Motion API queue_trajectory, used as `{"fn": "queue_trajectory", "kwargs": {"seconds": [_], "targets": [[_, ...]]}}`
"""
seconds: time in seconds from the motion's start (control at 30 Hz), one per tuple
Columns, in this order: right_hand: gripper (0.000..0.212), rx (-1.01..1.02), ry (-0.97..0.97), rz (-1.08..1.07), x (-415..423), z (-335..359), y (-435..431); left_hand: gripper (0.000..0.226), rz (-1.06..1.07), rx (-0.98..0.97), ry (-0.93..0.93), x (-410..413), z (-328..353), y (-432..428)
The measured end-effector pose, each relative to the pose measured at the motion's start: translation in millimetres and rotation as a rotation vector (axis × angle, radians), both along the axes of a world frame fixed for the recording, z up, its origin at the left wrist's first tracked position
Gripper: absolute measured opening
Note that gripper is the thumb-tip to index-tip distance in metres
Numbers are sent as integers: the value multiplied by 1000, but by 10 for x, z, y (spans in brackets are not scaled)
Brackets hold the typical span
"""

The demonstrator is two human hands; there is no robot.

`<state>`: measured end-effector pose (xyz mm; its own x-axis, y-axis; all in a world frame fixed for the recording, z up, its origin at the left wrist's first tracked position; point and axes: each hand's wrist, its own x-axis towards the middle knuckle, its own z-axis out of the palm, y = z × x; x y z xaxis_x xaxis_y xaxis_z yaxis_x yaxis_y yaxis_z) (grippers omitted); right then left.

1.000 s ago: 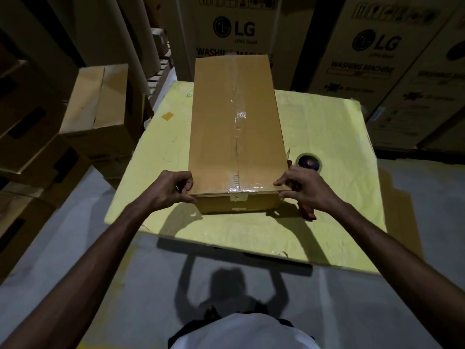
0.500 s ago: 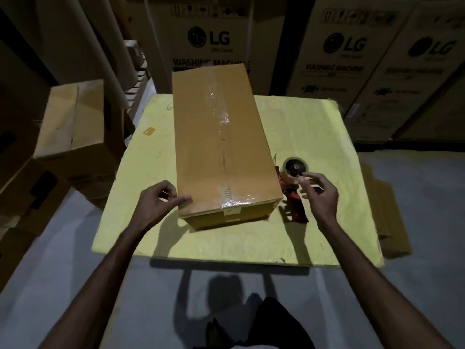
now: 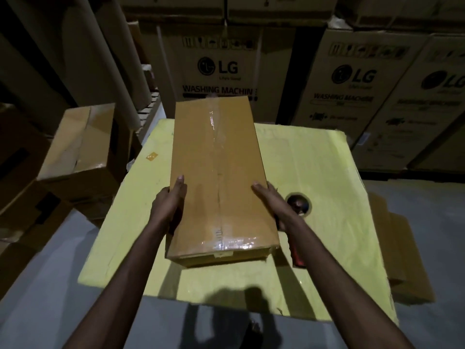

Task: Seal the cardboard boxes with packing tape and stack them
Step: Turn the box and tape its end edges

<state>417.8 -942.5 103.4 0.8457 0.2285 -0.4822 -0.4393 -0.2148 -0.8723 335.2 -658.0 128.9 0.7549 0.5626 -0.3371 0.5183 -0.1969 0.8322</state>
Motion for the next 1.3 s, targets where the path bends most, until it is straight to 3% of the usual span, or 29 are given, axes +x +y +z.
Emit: {"fn": "queue_trajectory", "kwargs": {"seconds": [0.13, 0.23, 0.27, 0.37, 0.5, 0.57, 0.67, 0.73, 0.83, 0.93, 0.97, 1.03, 1.1, 1.17, 1.23, 1.3], "targets": [[102, -78, -85, -3, -125, 82, 243, 105, 166, 193, 134, 502, 169, -79], [65, 79, -60, -42, -389, 112, 353, 105, 246, 473, 135, 666, 306, -33], [63, 124, -31, -32, -521, 105, 418, 105, 241, 551, 127, 716, 348, 37], [92, 31, 3, 23, -884, -82, 728, 110, 121, 672, 73, 903, 470, 355], [100, 107, -8, 133, -1292, 120, 1172, 90, -117, 722, 1, 1194, 560, 793], [112, 100, 38, 226, -1420, 160, 1441, 95, -219, 731, 2, 1352, 495, 998], [141, 79, 136, 300, -1334, 174, 1821, 99, -278, 739, 15, 1592, 289, 1303], [142, 37, 132, 357, -1246, 142, 1993, 97, -276, 717, -18, 1729, 192, 1414], [120, 7, -33, 381, -1181, 69, 2069, 88, -306, 760, -89, 1901, 157, 1457], [27, -174, -429, 102, -976, -66, 2021, 72, -364, 785, -178, 1859, 187, 1353], [13, -217, -558, -71, -845, -43, 1972, 69, -395, 801, -214, 1774, 204, 1257], [16, -223, -823, -289, -508, 224, 1899, 62, -456, 772, -294, 1509, 225, 1004], [34, -270, -934, -117, -127, 580, 1912, 57, -459, 699, -326, 1216, 211, 784], [57, -456, -893, 330, 184, 678, 2056, 57, -431, 646, -269, 1004, 48, 724], [66, -599, -875, 599, 333, 570, 2192, 62, -458, 744, -138, 859, -194, 787], [72, -701, -919, 720, 380, 405, 2197, 66, -509, 875, -59, 766, -376, 862]]}}
